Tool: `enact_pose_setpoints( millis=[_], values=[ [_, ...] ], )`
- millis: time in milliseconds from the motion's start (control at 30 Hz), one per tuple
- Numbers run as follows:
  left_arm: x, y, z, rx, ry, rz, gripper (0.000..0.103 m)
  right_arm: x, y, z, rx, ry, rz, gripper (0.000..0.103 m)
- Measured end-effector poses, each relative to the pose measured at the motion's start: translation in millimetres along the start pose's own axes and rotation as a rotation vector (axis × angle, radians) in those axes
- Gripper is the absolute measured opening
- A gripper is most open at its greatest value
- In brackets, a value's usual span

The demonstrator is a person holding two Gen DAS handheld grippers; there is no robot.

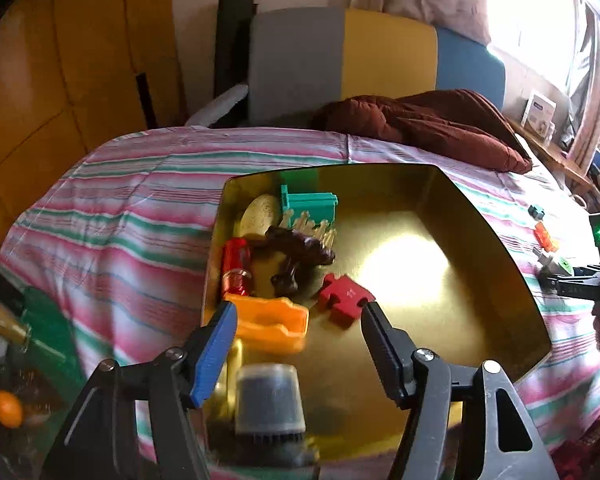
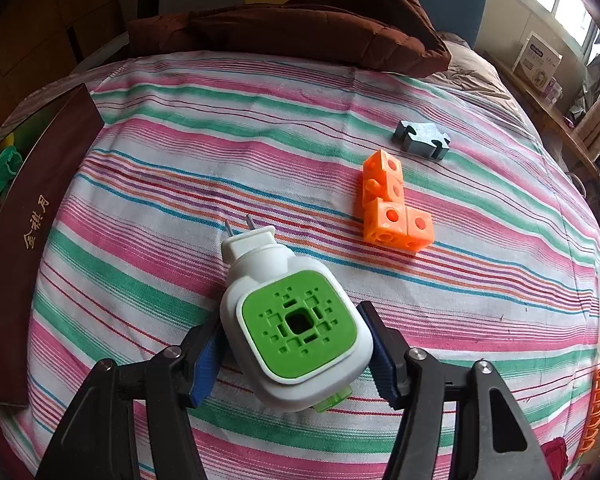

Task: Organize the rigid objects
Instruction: 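Lift the left gripper away from the tray, then carry the white-and-green plug into the gold tray and open the right gripper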

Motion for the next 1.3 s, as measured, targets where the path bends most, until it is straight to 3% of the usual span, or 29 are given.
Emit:
enact_pose_setpoints(
  millis=[400,600,767,1033,1300],
  values=[
    [-12,-20,30,0.035,0.002,0.035,0.067,-9,-3,5,-0.085,-0.059,-0.025,0.062],
    [-14,-28,35,0.043,0.000,0.034,0.067,-26,-12,12,-0.120,0.030,-0.087,0.063],
    [-21,-31,34,0.038,-0.001,0.049,0.067,-44,-3,37,-0.062,0.084,-0.109,0.063],
    [-27,-34,33,0.039,-0.002,0.074,0.067,-119,28,101,0.092,0.170,0.018,0.063],
    [-36,-41,32,0.029,0.009,0.089,0.067,-224,27,107,0.082,0.257,0.193,0.063]
  ],
)
Point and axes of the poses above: each gripper's, at about its wrist camera, not at the fingertips, and z roughly against the way its jaws point, x to its right, y to its top, the point moved 8 cm from there along -z, roughly the way its jaws point, and after that the axes turned 8 degrees about y, right-handed, at the moved point
